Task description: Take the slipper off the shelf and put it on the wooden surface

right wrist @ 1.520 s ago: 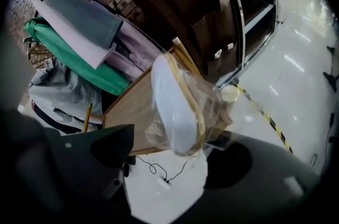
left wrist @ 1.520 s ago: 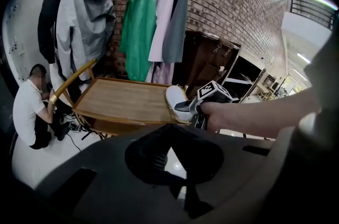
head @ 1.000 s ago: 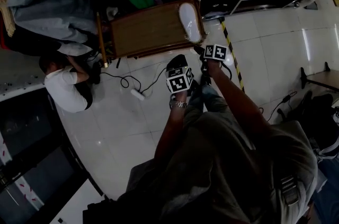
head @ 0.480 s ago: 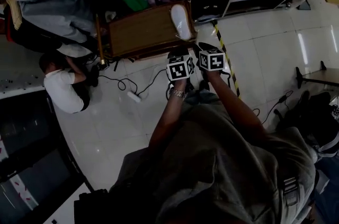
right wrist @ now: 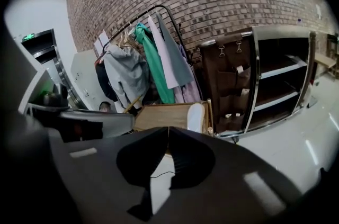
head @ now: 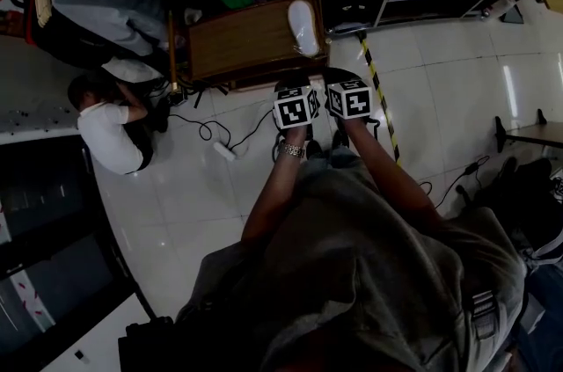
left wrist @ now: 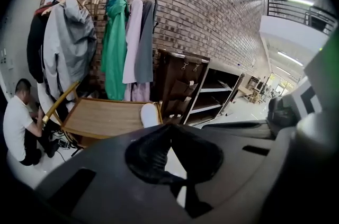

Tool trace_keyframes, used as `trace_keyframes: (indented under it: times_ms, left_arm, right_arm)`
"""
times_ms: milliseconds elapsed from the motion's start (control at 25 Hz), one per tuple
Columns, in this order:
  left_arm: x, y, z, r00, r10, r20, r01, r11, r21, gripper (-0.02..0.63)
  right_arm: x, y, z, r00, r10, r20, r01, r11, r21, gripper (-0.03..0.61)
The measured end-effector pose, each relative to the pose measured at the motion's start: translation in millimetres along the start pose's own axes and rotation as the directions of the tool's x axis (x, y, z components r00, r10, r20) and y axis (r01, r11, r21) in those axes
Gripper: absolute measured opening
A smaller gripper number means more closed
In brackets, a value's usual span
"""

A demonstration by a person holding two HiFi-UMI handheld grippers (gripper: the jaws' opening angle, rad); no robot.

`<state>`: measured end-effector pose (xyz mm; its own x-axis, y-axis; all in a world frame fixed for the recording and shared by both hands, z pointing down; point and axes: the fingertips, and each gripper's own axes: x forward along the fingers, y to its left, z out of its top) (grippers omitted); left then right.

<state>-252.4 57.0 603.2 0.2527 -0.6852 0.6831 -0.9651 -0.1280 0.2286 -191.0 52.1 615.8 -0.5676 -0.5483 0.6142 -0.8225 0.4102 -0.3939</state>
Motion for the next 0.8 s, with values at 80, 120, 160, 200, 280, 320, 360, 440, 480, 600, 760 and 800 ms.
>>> trace_keyframes:
  times_ms: [80,120,160,200,280,320,360,440,480,600,760,800]
  left_arm:
    - [-0.8,-0.1,4.1,1.0,-0.012,0.01,0.012,1.0,0.009,0.003]
    - [-1.7,0.1,6.0,1.0,-0.017,0.015,0.016,1.0,0.012,0.003]
    - [-3.3,0.5,7.4,1.0,-0.019,0.019,0.019,1.0,0.014,0.003]
    - [-5.2,1.0,8.0,1.0,-0.021,0.023,0.021,1.0,0.018,0.003]
    - [-7.4,3.1,6.7,1.0,-0.021,0.024,0.02,0.999,0.033,0.003]
    - [-8.1,5.6,5.6,1.0,-0.018,0.022,0.017,0.999,0.039,0.003]
    - [-9.1,8.8,4.4,1.0,-0.014,0.018,0.013,0.999,0.042,0.003]
    - [-11.0,16.0,2.2,1.0,-0.002,0.004,0.002,0.999,0.051,0.003]
    - [-11.1,18.9,1.4,1.0,0.004,-0.007,-0.004,0.998,0.06,0.003]
    - [-10.6,23.5,2.4,1.0,0.007,-0.024,-0.005,0.998,0.068,0.003]
    - [-10.7,22.5,15.5,1.0,-0.002,-0.002,0.002,0.997,0.08,0.003]
    - [-9.8,21.7,18.4,1.0,-0.003,0.005,0.003,0.997,0.083,0.003]
  right_arm:
    - [-1.4,4.5,2.7,1.0,-0.005,0.0,0.005,1.0,-0.006,0.0]
    - [-2.2,7.3,4.7,1.0,-0.006,-0.001,0.006,1.0,-0.007,0.0]
    - [-3.9,11.1,7.2,1.0,-0.006,0.001,0.006,1.0,-0.008,0.0]
    - [-5.9,15.3,9.7,1.0,-0.006,0.004,0.006,1.0,-0.013,0.0]
    - [-6.8,21.7,10.7,1.0,-0.015,0.001,0.015,1.0,-0.024,0.0]
    - [-5.7,23.9,9.1,1.0,-0.024,-0.007,0.024,0.999,-0.028,0.0]
    - [-4.3,26.7,6.9,0.999,-0.031,-0.017,0.03,0.999,-0.031,0.0]
    - [-2.7,35.4,3.7,0.999,-0.035,-0.033,0.033,0.998,-0.045,0.0]
    - [-2.0,39.6,2.6,0.999,-0.036,-0.04,0.034,0.998,-0.057,0.0]
    - [1.8,45.6,-1.6,0.997,-0.035,-0.062,0.032,0.998,-0.052,0.0]
    - [4.3,43.4,5.6,0.998,-0.035,-0.056,0.034,0.999,-0.031,0.0]
    - [3.1,42.1,8.2,0.998,-0.037,-0.053,0.036,0.999,-0.029,0.0]
